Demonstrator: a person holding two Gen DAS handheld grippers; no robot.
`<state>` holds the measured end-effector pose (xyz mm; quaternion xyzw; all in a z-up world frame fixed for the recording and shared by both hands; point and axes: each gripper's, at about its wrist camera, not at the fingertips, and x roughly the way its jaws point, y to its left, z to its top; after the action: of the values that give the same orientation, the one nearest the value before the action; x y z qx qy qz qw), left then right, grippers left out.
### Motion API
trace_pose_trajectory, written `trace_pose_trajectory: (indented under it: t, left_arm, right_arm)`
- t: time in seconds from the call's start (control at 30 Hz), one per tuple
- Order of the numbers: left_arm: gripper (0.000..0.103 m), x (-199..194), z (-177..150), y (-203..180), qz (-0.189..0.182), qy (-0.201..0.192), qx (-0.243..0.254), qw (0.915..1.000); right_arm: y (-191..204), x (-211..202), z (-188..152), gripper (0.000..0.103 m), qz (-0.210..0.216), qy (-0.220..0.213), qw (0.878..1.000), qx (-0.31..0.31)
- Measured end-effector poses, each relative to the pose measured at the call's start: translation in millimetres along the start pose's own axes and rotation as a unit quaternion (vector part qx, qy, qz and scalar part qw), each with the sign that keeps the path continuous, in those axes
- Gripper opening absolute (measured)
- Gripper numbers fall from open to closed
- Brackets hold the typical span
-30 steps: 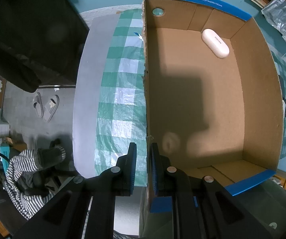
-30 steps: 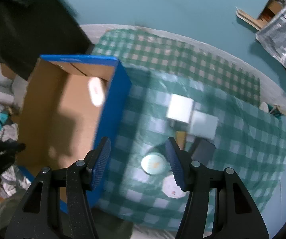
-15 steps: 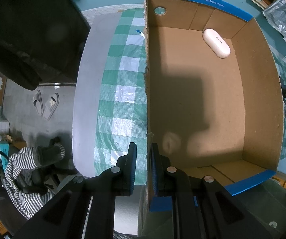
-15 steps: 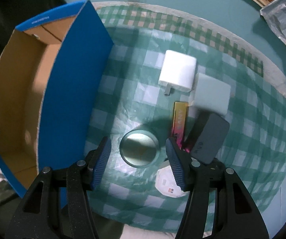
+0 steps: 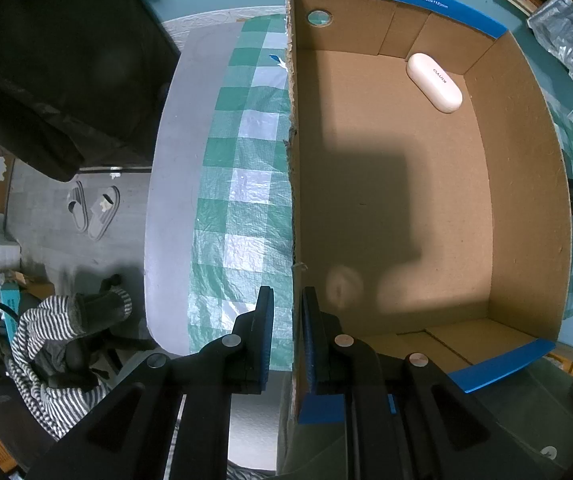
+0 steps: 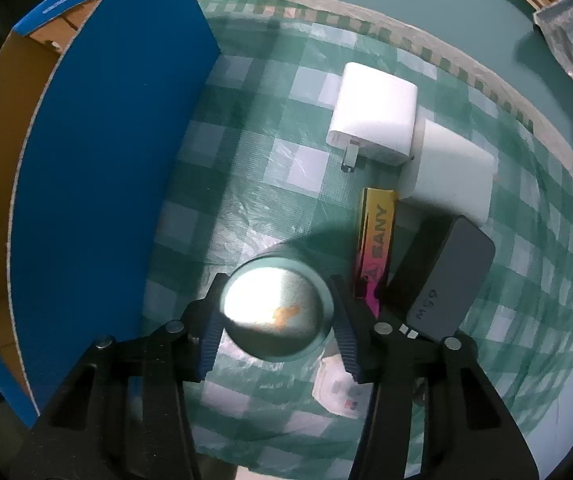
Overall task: Organize rigid objects
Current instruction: 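Move the right gripper back to the table and grasp the teal tin, then carry the teal tin into the box beside the earbud case, release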
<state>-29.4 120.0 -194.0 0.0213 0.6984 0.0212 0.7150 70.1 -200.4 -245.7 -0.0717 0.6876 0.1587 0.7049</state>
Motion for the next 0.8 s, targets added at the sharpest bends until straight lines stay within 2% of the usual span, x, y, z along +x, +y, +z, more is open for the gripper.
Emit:
trace_pose_trajectory:
  t: [0.23,0.47,0.8]
  left_arm:
    - [0.014,0.1,-0.4,-0.3,0.000,0.000,0.000,1.0000]
    - [0.014,0.7,-0.4,0.2,0.000,0.000,0.000,1.0000]
    - [0.014,3.6,-1.1,-1.4,0.001,0.002,0.003,1.0000]
  right_arm:
    - [0.1,5.4,-1.6,0.046,-0.005,-0.003,1.000,-0.002]
    - [-1.0,7.4,-3.5,0.045,0.008,-0.005,1.000,-0.003]
    - [8.0,-23.9,0.5,0.045,0.008,-0.016,1.000,-0.010]
